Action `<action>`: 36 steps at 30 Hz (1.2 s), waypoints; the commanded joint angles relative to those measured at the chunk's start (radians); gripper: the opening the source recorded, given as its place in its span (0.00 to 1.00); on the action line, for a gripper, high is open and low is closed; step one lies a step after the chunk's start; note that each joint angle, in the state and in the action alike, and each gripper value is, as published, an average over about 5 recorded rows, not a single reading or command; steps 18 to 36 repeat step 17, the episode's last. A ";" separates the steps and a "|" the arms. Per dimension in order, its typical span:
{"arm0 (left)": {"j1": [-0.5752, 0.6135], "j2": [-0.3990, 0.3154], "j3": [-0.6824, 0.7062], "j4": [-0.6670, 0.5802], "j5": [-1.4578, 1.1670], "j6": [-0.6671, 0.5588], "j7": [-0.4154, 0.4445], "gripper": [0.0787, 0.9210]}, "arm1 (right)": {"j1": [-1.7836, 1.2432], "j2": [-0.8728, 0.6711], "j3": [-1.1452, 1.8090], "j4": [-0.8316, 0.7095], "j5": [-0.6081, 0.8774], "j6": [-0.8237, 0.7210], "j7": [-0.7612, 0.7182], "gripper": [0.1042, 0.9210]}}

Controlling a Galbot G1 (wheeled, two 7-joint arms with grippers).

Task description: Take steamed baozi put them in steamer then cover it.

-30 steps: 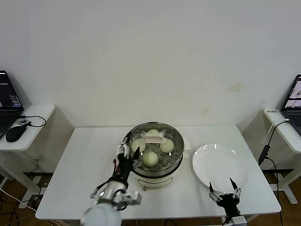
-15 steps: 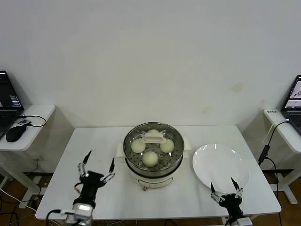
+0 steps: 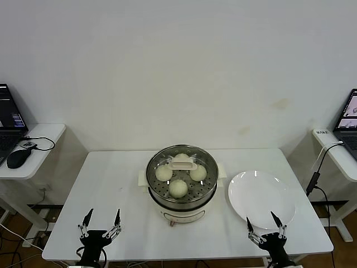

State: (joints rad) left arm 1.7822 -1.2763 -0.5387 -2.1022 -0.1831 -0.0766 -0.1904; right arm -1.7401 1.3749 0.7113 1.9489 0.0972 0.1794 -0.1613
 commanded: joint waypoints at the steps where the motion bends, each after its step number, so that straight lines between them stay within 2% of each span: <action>1: 0.053 -0.026 -0.009 0.027 -0.164 -0.045 -0.011 0.88 | -0.054 -0.063 -0.072 0.047 0.143 -0.005 0.036 0.88; 13: 0.087 -0.040 0.003 0.020 -0.144 -0.027 0.029 0.88 | -0.055 -0.068 -0.121 0.049 0.112 -0.022 0.020 0.88; 36: 0.086 -0.043 0.002 0.023 -0.133 -0.027 0.030 0.88 | -0.055 -0.066 -0.123 0.046 0.106 -0.026 0.019 0.88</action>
